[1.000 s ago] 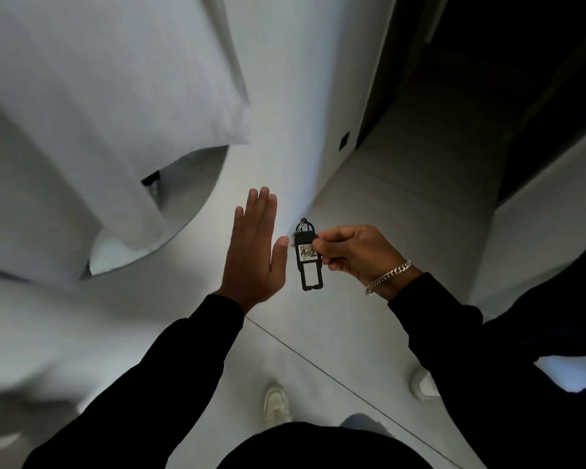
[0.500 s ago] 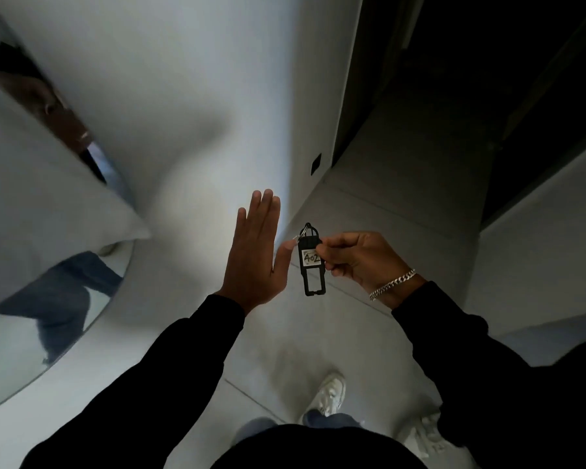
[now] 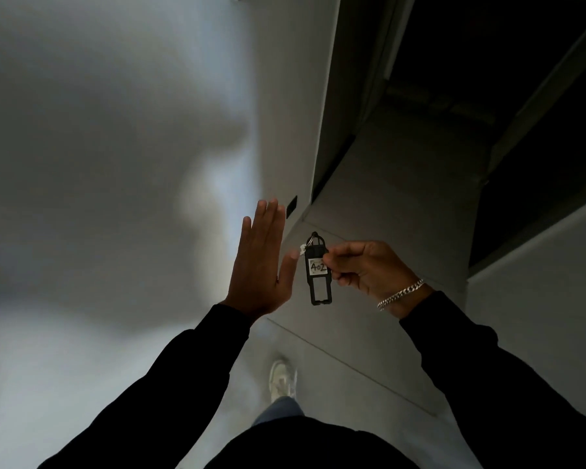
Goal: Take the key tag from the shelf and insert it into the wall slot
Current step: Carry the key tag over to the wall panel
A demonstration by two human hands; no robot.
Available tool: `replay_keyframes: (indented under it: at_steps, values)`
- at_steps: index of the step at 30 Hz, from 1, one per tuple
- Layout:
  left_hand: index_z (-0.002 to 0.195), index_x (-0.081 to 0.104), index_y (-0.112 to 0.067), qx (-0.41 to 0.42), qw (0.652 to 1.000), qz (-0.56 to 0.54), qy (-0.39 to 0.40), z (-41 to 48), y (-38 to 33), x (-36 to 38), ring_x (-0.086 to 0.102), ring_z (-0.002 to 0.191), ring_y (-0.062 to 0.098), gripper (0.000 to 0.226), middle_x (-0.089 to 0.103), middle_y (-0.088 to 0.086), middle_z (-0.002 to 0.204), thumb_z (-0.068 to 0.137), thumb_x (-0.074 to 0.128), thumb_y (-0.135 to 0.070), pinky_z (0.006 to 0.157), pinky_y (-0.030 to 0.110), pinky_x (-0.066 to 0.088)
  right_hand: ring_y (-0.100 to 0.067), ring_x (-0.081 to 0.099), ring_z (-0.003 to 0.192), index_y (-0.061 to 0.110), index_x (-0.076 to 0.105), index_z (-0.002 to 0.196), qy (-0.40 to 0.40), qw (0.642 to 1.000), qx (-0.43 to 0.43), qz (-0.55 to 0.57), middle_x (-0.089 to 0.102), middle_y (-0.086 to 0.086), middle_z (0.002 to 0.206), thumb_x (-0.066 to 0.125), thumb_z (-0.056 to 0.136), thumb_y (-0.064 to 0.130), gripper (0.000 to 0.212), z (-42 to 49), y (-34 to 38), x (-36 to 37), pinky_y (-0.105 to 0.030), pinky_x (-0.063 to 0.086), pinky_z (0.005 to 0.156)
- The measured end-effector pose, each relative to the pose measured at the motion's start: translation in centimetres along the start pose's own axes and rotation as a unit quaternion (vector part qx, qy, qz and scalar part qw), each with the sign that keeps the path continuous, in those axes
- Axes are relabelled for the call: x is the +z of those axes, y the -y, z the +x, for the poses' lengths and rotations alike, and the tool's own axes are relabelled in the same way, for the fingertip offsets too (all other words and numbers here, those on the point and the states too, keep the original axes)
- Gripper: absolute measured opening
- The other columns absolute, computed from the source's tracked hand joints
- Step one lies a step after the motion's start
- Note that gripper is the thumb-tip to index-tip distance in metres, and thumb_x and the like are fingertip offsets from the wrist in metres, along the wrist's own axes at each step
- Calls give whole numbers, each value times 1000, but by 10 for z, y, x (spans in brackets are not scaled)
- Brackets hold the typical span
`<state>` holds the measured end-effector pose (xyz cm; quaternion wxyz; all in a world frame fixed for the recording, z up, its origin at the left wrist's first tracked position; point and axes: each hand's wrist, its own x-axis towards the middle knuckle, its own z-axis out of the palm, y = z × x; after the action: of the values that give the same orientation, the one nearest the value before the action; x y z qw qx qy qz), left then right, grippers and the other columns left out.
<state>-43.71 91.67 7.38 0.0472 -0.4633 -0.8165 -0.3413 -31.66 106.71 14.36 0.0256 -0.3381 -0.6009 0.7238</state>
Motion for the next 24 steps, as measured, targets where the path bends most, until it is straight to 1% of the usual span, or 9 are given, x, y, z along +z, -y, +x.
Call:
replay_keyframes:
  at_steps: [2, 4, 8, 10, 12, 15, 19, 21, 24]
  values:
    - [154, 20, 1, 1, 1000, -7, -3, 34, 7, 13, 6, 157, 31, 67, 16, 18, 167, 101, 28, -37, 128, 56, 10, -15, 55, 61, -10, 63, 108, -8, 1000, 2, 2, 61, -16, 79, 67, 81, 0, 29, 27, 15, -13, -24, 49, 61]
    - [155, 20, 1, 10, 1000, -6, 1, 64, 10, 24, 6, 157, 31, 67, 16, 18, 166, 101, 28, -38, 128, 56, 10, -13, 54, 60, -9, 64, 107, -13, 1000, 2, 8, 62, -15, 79, 68, 81, 0, 28, 49, 31, -27, -22, 49, 58]
    - [155, 19, 1, 16, 1000, -1, 2, 124, 11, 44, 8, 157, 31, 67, 16, 18, 166, 100, 28, -37, 129, 50, 6, -9, 55, 54, -4, 68, 100, -18, 999, 2, 26, 62, -12, 74, 69, 80, 2, 21, 94, 60, -61, -17, 50, 52]
    - [154, 21, 2, 9, 1000, 1, -13, 153, 12, 58, 9, 157, 31, 66, 17, 19, 166, 101, 28, -37, 129, 47, 5, -9, 55, 52, 2, 71, 90, -6, 999, 2, 47, 61, -12, 72, 69, 80, 0, 11, 120, 74, -81, -16, 49, 50]
    - [154, 21, 2, -2, 1000, 1, -26, 177, 12, 74, 8, 157, 31, 66, 18, 20, 166, 101, 28, -37, 129, 44, 5, -9, 56, 51, 7, 72, 83, 9, 999, -1, 48, 61, -12, 70, 68, 80, 0, 8, 145, 85, -100, -16, 49, 49]
    - [154, 22, 1, -32, 998, 3, -46, 209, 8, 100, 8, 157, 29, 66, 18, 20, 166, 101, 29, -37, 129, 40, 4, -7, 57, 50, 5, 71, 84, 35, 997, 8, 63, 63, -12, 71, 68, 79, -2, 9, 182, 100, -131, -15, 50, 48]
    - [154, 24, 1, -92, 992, 14, -85, 258, -12, 130, 10, 157, 29, 67, 18, 18, 166, 99, 31, -38, 128, 47, 9, -9, 57, 52, 4, 71, 82, 75, 995, 21, 62, 64, -10, 69, 67, 79, -3, 9, 226, 129, -179, -16, 50, 48]
    - [154, 23, 0, -120, 987, 11, -103, 278, -24, 140, 8, 157, 29, 68, 17, 17, 166, 99, 32, -39, 129, 51, 12, -9, 58, 51, 7, 73, 76, 93, 994, 25, 60, 65, -6, 64, 68, 78, -3, 11, 242, 147, -203, -16, 49, 46]
    - [155, 21, -1, -132, 982, 20, -133, 302, -38, 148, 7, 157, 28, 70, 15, 17, 167, 99, 34, -39, 128, 54, 15, -8, 59, 48, 11, 77, 63, 122, 990, 28, 59, 67, -2, 57, 70, 74, -2, 19, 267, 174, -229, -15, 48, 44]
